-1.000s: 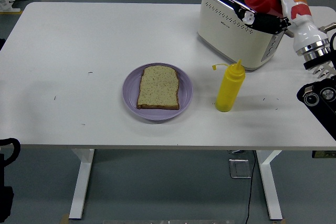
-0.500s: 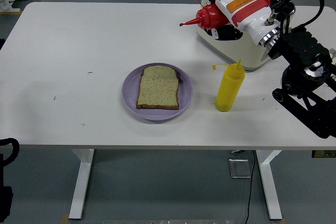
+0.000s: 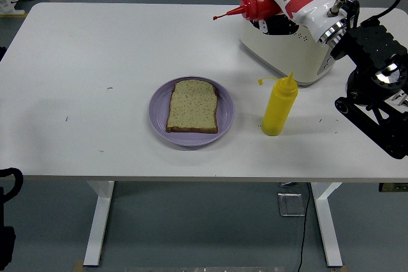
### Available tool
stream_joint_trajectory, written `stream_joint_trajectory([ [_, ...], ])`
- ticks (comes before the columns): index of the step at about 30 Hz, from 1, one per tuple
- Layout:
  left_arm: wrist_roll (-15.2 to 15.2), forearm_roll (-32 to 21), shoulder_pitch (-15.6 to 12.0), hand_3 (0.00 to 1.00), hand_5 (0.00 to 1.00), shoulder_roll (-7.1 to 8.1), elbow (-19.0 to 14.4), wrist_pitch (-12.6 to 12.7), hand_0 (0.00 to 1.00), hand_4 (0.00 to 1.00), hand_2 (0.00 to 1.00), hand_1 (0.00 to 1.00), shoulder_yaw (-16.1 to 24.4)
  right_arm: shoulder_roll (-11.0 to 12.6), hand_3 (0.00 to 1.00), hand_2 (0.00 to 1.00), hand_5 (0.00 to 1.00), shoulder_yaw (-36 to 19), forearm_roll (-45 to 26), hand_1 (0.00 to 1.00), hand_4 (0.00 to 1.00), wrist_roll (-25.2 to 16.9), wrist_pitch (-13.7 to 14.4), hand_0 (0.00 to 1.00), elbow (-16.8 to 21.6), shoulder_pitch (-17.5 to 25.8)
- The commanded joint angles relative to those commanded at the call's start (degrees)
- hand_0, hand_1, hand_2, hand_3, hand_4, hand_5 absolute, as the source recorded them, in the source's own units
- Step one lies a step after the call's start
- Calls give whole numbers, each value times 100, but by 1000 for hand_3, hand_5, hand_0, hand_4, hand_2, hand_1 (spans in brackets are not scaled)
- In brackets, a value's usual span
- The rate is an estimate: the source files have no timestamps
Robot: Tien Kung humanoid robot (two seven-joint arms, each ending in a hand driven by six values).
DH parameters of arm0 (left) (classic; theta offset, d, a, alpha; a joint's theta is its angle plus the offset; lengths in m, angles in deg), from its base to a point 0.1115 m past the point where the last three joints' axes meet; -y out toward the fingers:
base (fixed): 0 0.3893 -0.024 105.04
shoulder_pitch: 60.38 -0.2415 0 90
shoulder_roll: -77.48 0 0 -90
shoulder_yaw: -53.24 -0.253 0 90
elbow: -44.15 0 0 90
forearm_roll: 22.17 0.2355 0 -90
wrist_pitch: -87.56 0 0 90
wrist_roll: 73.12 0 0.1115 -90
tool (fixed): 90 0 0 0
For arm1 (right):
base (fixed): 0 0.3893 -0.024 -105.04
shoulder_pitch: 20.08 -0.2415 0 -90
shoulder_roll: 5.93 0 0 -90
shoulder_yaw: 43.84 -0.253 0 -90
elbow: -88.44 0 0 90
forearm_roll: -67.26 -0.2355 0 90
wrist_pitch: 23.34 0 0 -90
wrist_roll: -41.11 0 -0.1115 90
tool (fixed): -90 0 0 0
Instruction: Pick up the cup,pour liquid into bread,place the cup on the desk
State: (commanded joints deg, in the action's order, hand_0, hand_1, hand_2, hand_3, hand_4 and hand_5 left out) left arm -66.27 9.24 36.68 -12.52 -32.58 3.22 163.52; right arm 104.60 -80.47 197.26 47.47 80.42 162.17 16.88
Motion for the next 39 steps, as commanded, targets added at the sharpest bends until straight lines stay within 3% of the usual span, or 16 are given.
stream_joint_trajectory([
  [4, 0, 1, 1, 693, 998, 0, -1, -2, 787, 587, 738, 736, -2, -39, 288, 201, 395, 81, 0, 39, 734, 28, -24, 23, -67, 22],
  [12, 2, -3, -18, 691, 998, 0, -1, 2, 787, 587, 737, 736, 0, 23, 287, 201, 387, -577, 0, 40, 729, 100, -46, 22, 51, -51],
  [14, 2, -3, -23, 692, 998, 0, -1, 2, 785, 586, 736, 735, -1, 24, 292, 204, 346, -480, 0, 40, 724, 128, -93, 22, 48, -99],
  [19, 2, 1, -27, 692, 998, 0, 1, -4, 785, 586, 736, 735, -26, -11, 292, 204, 346, 401, 0, 40, 724, 201, -357, 22, -28, -330],
  [20, 2, 2, -28, 692, 998, 0, 2, -6, 783, 587, 734, 734, -33, -43, 301, 213, 269, 574, 0, 41, 711, 220, -403, 22, -42, -340],
  [21, 2, 2, -29, 692, 998, 0, 3, -6, 783, 587, 734, 734, -36, -57, 301, 213, 269, 691, 0, 41, 711, 228, -423, 22, -48, -344],
  [23, 4, 1, -36, 692, 998, 0, 1, -5, 783, 587, 734, 734, -31, -84, 301, 213, 269, 649, 0, 41, 711, 251, -399, 22, -20, -288],
  [29, 8, -6, -56, 691, 998, 0, 1, 3, 783, 587, 735, 732, -8, -115, 299, 212, 270, 39, 0, 40, 706, 303, -142, 22, 149, -118],
  [31, 6, -7, -54, 691, 998, 0, 1, 0, 783, 587, 735, 732, -25, -162, 299, 212, 270, -309, 0, 40, 706, 284, 107, 22, 312, 20],
  [32, 6, -8, -53, 690, 998, 0, 1, -1, 783, 587, 735, 733, -30, -182, 293, 205, 317, -456, -112, 40, 708, 259, 189, 22, 382, 83],
  [35, 6, -10, -47, 690, 998, 0, 1, -3, 783, 587, 735, 733, -36, -208, 293, 205, 317, -974, -842, 40, 708, 116, 371, 22, 627, 321],
  [39, 7, -11, -41, 690, 998, 0, 0, -2, 786, 587, 735, 733, -29, -159, 297, 206, 308, -1668, -1752, 42, 711, -174, 345, 22, 846, 656],
])
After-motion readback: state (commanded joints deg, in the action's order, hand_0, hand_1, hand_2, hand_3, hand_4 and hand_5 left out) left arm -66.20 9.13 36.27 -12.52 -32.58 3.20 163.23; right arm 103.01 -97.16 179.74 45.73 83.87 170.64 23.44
